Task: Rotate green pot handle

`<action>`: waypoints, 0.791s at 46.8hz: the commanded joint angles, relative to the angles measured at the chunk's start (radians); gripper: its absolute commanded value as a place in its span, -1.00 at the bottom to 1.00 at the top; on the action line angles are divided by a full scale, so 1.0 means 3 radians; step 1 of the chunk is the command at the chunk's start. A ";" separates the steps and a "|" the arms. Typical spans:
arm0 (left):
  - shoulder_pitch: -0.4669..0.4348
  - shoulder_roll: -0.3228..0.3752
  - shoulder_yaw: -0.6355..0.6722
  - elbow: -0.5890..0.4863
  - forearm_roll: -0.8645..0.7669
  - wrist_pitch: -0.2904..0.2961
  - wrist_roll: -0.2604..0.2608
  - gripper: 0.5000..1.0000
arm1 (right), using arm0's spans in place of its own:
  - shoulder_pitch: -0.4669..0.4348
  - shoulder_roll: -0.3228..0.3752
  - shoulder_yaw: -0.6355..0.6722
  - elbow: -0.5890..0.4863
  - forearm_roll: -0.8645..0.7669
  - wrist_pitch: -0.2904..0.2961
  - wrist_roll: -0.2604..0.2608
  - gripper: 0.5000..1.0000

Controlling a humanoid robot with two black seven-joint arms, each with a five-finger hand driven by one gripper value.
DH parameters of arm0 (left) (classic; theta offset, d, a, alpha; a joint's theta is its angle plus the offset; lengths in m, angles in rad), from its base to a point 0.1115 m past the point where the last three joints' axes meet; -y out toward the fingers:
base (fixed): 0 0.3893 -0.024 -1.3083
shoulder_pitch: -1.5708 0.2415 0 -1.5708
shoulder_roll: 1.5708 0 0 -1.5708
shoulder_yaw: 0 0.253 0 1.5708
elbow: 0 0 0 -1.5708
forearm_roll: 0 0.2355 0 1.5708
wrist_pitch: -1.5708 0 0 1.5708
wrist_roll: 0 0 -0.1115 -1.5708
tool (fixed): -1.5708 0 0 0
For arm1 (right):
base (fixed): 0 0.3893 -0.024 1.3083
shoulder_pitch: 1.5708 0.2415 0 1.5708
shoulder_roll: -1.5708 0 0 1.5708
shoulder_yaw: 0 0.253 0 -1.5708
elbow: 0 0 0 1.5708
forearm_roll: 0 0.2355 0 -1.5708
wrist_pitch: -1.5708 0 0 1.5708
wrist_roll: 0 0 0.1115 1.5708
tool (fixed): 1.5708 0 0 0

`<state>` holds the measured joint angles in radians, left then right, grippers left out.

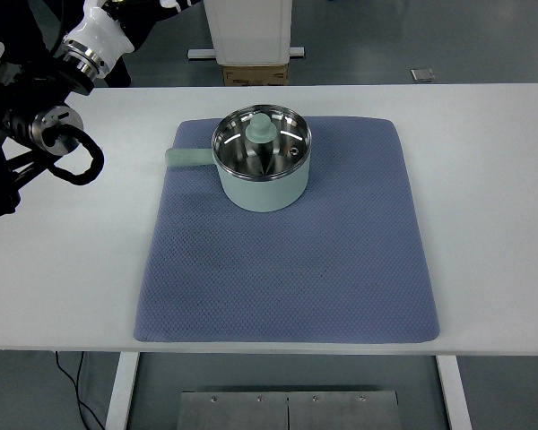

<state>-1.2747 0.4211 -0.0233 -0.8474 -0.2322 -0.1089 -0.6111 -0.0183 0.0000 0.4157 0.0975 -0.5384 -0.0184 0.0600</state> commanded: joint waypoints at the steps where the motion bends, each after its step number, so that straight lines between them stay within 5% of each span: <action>1: 0.0178 -0.0100 -0.0111 0.0160 -0.0080 0.0072 0.0001 1.00 | 0.0000 0.0000 0.0000 -0.0003 0.0000 0.0000 -0.0001 1.00; 12: 0.0531 -0.0156 -0.0653 0.0258 -0.0136 0.0133 0.0001 1.00 | 0.0000 0.0000 0.0000 -0.0003 0.0000 0.0000 -0.0001 1.00; 24: 0.0644 -0.0345 -0.0792 0.0513 -0.0249 0.0322 0.0001 1.00 | 0.0000 0.0000 0.0000 -0.0003 0.0000 0.0000 -0.0001 1.00; 37: 0.0838 -0.0718 -0.0863 0.0805 -0.0320 0.0307 0.0001 1.00 | 0.0000 0.0000 0.0000 -0.0003 0.0000 0.0000 -0.0001 1.00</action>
<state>-1.0285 0.2289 -0.2804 -0.6304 -0.3280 -0.0113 -0.6111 -0.0187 0.0000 0.4158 0.0972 -0.5384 -0.0184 0.0597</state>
